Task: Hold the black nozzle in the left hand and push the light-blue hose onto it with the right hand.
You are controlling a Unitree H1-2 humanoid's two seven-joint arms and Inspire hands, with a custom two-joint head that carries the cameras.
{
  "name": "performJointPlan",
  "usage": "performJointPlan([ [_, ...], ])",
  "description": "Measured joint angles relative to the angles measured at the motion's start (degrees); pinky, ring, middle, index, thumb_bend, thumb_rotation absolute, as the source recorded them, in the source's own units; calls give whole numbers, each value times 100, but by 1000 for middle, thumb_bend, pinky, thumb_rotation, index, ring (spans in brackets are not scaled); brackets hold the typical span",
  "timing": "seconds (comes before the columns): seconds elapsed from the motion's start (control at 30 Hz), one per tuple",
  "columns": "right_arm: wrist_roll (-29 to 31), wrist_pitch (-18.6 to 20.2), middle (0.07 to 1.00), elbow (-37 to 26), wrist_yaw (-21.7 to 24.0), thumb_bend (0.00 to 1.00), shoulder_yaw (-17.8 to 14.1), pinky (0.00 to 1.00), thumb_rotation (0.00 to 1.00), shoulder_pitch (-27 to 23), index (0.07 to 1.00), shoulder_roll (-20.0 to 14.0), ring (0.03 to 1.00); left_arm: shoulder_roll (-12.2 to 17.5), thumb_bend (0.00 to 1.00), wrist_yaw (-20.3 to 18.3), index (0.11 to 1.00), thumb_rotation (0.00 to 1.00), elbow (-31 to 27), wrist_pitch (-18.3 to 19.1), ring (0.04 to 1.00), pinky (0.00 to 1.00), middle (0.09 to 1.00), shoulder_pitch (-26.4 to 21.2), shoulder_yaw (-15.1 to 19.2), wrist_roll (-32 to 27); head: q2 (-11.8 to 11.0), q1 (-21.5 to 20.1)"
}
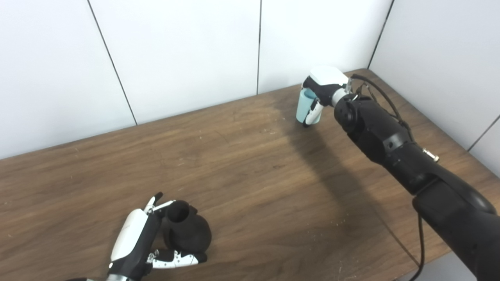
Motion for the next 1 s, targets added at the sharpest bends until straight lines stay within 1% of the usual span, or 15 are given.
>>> performJointPlan([
  [0.13, -56, 40, 490, -776, 113, 499, -54, 323, 0, 111, 505, -35, 419, -4, 521, -9, 486, 0, -51, 103, 642, 1000, 502, 9, -7, 11, 35, 114],
  [0.17, -73, 61, 490, -954, 155, 499, -70, 322, 0, 116, 506, -38, 419, -10, 520, -10, 486, 0, -62, 134, 643, 1000, 503, 10, -12, 15, 44, 210],
  [0.27, -99, 133, 493, -1375, 337, 499, -107, 321, 0, 152, 504, -49, 420, -34, 520, -9, 486, 0, -90, 168, 644, 1000, 504, 23, -28, 54, 70, 307],
  [0.37, -99, 139, 493, -1795, 569, 499, -150, 319, 0, 249, 501, -57, 420, -77, 520, -9, 484, 0, -105, 183, 645, 1000, 506, 41, -46, 106, 114, 588],
  [0.6, -72, 251, 495, -2926, 1176, 498, -261, 315, 0, 432, 500, -36, 418, -147, 519, 2, 481, 0, -128, 231, 637, 1000, 509, 73, -46, 183, 158, 809],
  [0.7, -70, 262, 497, -3339, 1410, 497, -263, 310, 0, 476, 507, 28, 417, -173, 519, 2, 480, 0, -156, 286, 640, 1000, 512, 77, -65, 248, 184, 984],
  [0.8, -62, 255, 497, -3800, 1616, 497, -253, 304, 0, 528, 512, 163, 418, -219, 520, 2, 481, 0, -224, 403, 639, 1000, 510, 102, -94, 325, 246, 1309],
  [0.97, 56, 211, 497, -4352, 1942, 497, -242, 301, 0, 600, 513, 394, 424, -307, 520, 3, 486, 0, -248, 473, 633, 1000, 503, 128, -105, 385, 273, 1468],
  [1.0, 106, 201, 497, -4418, 1986, 497, -243, 301, 0, 601, 513, 413, 425, -325, 520, 3, 488, 0, -248, 484, 633, 1000, 501, 130, -107, 395, 290, 1564],
])
